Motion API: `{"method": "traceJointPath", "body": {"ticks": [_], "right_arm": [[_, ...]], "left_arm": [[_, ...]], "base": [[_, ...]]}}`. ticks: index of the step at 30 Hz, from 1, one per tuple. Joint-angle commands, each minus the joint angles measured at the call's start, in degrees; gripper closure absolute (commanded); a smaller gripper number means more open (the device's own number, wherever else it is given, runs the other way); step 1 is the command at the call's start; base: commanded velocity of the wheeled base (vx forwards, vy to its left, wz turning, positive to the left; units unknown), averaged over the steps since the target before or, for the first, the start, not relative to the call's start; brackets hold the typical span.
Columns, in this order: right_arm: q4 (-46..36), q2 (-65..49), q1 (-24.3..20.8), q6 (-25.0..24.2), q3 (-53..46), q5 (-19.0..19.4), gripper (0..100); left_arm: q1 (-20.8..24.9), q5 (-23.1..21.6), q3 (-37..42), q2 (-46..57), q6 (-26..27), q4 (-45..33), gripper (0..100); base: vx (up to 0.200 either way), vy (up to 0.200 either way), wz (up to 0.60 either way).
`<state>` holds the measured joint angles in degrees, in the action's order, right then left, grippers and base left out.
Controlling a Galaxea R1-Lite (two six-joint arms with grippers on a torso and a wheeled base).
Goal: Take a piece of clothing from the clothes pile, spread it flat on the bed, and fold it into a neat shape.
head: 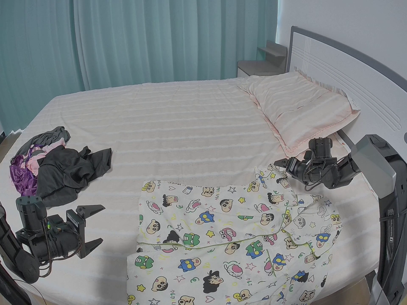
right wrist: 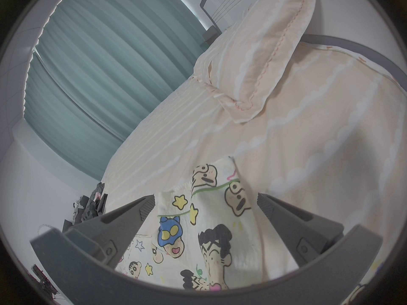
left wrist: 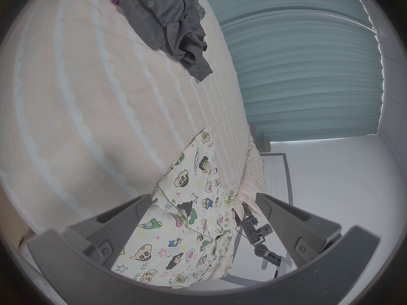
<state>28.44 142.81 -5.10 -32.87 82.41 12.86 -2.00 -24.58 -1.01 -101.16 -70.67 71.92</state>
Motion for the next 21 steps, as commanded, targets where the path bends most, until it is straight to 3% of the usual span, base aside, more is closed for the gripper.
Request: {"method": "traceJointPath", "body": {"ticks": [1,11,12,21], "right_arm": [[-0.1,2.5,-0.3,0.1,1.3,0.1,0],[-3.2,5.7,0.3,0.1,7.0,0.4,0],[-3.3,6.0,0.1,0.0,7.2,0.5,100],[-3.3,7.0,0.3,-0.7,8.5,1.8,100]], "left_arm": [[0.0,0.1,1.0,0.3,-0.1,0.0,0],[0.1,0.0,1.0,0.3,-0.8,0.0,0],[0.1,0.0,1.0,0.3,-0.8,0.0,0],[0.1,0.1,1.0,0.3,-0.9,-0.1,0]], "base": [[0.0,0.0,0.0],[0.0,0.0,0.0],[0.0,0.0,0.0],[0.0,0.0,0.0]]}}
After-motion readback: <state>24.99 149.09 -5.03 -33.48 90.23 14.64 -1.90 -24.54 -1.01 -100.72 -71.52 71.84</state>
